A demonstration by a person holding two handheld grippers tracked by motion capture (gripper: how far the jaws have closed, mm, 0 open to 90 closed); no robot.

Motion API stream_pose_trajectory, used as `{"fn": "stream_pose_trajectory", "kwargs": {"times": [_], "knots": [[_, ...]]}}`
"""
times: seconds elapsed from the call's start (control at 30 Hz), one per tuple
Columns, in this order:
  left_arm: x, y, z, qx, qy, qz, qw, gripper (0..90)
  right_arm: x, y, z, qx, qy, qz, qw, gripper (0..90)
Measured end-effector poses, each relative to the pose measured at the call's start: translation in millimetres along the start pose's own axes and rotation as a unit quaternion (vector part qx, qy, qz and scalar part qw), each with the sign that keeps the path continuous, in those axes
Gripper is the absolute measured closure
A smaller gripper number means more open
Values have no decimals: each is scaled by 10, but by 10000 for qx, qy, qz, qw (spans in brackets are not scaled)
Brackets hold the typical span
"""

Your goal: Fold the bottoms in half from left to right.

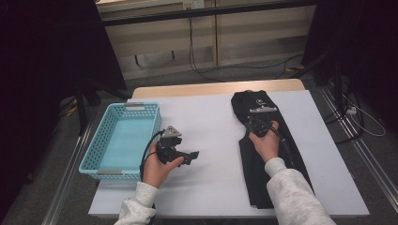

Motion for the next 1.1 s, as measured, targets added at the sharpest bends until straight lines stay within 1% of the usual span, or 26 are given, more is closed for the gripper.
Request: {"fn": "stream_pose_trajectory", "kwargs": {"times": [0.03,0.13,0.17,0.23,0.3,0.33,0.37,0.47,0.53,0.63,0.7,0.73,0.83,0.9,0.93,0.97,1.0,1.03,1.1], "knots": [[-1,3,-3,19,4,32,10000,83,1,-2,-6,12,-23,-4,10000,839],[0,2,-5,21,13,28,10000,83,1,-4,-12,57,-69,-2,10000,843],[1,1,-5,-8,11,1,10000,83,1,-6,-11,36,-78,3,10000,843],[1,14,-8,3,40,33,10000,84,0,-9,-7,-8,-100,20,9999,844],[12,24,-1,36,16,73,10000,84,-2,-5,-9,30,-127,8,9999,844],[16,24,1,21,19,70,10000,84,-4,-5,-9,48,-141,17,9999,844],[18,26,-3,-6,29,67,10000,84,-4,-7,-6,41,-152,19,9999,845],[24,29,-8,25,28,85,10000,84,-7,-9,2,26,-196,43,9998,847],[20,19,-5,-4,10,63,10000,84,-8,-6,11,35,-247,40,9997,847],[22,22,-12,26,50,91,9999,84,0,-12,37,-27,-291,54,9996,847],[25,11,-8,5,27,49,10000,84,7,-20,59,-42,-331,69,9994,847],[26,9,-13,-10,33,28,10000,84,10,-22,72,-89,-309,70,9995,847],[25,6,-1,15,22,36,10000,84,16,-25,106,-128,-336,76,9993,848],[23,5,6,-26,11,13,10000,84,14,-25,120,-119,-365,90,9992,848],[22,8,5,-7,24,22,10000,84,14,-24,122,-126,-380,94,9992,847],[16,14,8,37,56,89,9999,84,12,-22,121,-118,-390,98,9991,848],[18,12,12,44,28,78,10000,84,11,-21,116,-125,-399,97,9991,848],[23,5,10,-19,8,25,10000,84,8,-21,115,-119,-419,102,9990,848],[11,0,10,32,26,47,10000,83,3,-21,116,-137,-464,125,9988,849]]}}
Point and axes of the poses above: each handheld gripper's, and its own axes: x roughly forward along the jaws, y roughly out of its underside, z roughly to its left, the point moved 4 cm from there along x, roughly forward along the jaws, and after that the axes turned 2 degrees about x, right-handed, at the moved point
